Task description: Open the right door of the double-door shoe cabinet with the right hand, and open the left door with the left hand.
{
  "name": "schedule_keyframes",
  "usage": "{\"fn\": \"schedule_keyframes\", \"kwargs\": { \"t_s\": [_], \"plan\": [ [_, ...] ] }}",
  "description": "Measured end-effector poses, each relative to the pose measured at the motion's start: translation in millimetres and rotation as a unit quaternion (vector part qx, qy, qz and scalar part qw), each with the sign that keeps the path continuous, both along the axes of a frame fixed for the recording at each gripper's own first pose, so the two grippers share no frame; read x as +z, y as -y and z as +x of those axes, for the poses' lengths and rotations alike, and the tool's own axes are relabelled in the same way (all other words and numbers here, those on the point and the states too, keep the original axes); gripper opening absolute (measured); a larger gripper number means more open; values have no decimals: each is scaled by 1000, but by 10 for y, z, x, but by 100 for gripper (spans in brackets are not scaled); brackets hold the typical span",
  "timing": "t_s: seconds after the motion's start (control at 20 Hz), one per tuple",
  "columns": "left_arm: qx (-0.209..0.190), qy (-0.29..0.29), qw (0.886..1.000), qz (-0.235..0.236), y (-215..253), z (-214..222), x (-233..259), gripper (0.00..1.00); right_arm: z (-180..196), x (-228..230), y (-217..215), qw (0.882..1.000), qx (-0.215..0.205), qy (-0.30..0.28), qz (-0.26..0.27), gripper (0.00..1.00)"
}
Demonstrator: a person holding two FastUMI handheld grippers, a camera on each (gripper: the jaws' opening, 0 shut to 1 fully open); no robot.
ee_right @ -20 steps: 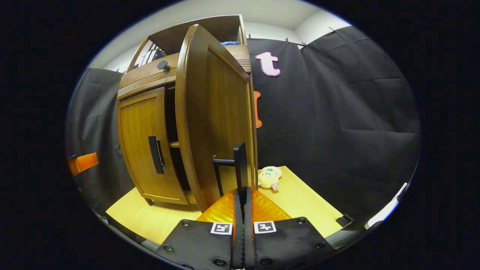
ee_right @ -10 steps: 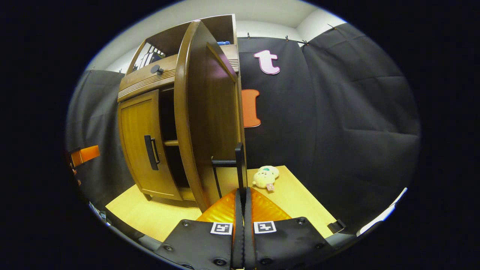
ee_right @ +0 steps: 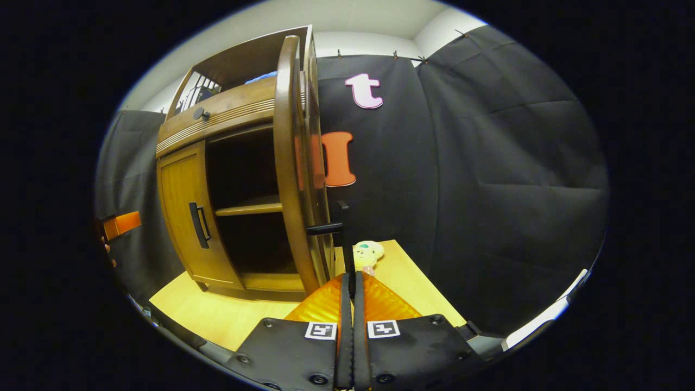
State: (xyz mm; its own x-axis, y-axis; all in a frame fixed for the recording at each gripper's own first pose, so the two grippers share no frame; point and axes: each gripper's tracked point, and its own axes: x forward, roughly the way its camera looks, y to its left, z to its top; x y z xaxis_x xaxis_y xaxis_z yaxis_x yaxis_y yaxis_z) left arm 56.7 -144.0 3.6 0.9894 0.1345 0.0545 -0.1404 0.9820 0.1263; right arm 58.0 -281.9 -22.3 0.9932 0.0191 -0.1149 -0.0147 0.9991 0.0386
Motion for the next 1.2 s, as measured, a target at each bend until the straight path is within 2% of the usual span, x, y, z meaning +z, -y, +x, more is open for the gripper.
{"fn": "schedule_keyframes", "kwargs": {
  "t_s": [0.1,0.25,0.3,0.35,0.4,0.45,0.5,0.6,0.7,0.85,0.9,1.1,1.2],
  "plan": [
    [-4,1,1000,-3,78,72,-10,89,-74,53,63,1000,-4,5,-4,14],
    [-12,1,1000,3,187,209,-29,89,-162,158,285,999,-22,18,-22,14],
    [-15,1,1000,4,221,267,-43,89,-205,213,338,999,-29,22,-26,0],
    [-17,2,1000,7,242,317,-39,89,-244,236,375,999,-32,28,-29,1],
    [-20,7,1000,13,257,394,-30,89,-280,265,401,998,-35,30,-31,17],
    [-21,10,1000,17,263,481,-21,89,-308,294,432,998,-36,33,-32,18],
    [-22,11,1000,20,254,566,-25,89,-327,308,452,998,-39,36,-32,2],
    [-19,7,1000,19,217,726,-69,89,-411,343,493,998,-44,39,-31,3],
    [-15,2,1000,17,163,885,-125,89,-418,351,536,998,-50,37,-30,13],
    [-8,-4,999,32,63,1121,-204,89,-410,350,561,998,-55,33,-27,37],
    [-7,-7,999,37,24,1197,-224,89,-435,363,557,998,-57,32,-25,28],
    [-9,-11,999,32,-102,1453,-364,89,-429,319,582,997,-67,26,-20,75],
    [-6,-17,999,36,-169,1606,-484,89,-432,333,580,997,-71,27,-20,82]
  ]
}}
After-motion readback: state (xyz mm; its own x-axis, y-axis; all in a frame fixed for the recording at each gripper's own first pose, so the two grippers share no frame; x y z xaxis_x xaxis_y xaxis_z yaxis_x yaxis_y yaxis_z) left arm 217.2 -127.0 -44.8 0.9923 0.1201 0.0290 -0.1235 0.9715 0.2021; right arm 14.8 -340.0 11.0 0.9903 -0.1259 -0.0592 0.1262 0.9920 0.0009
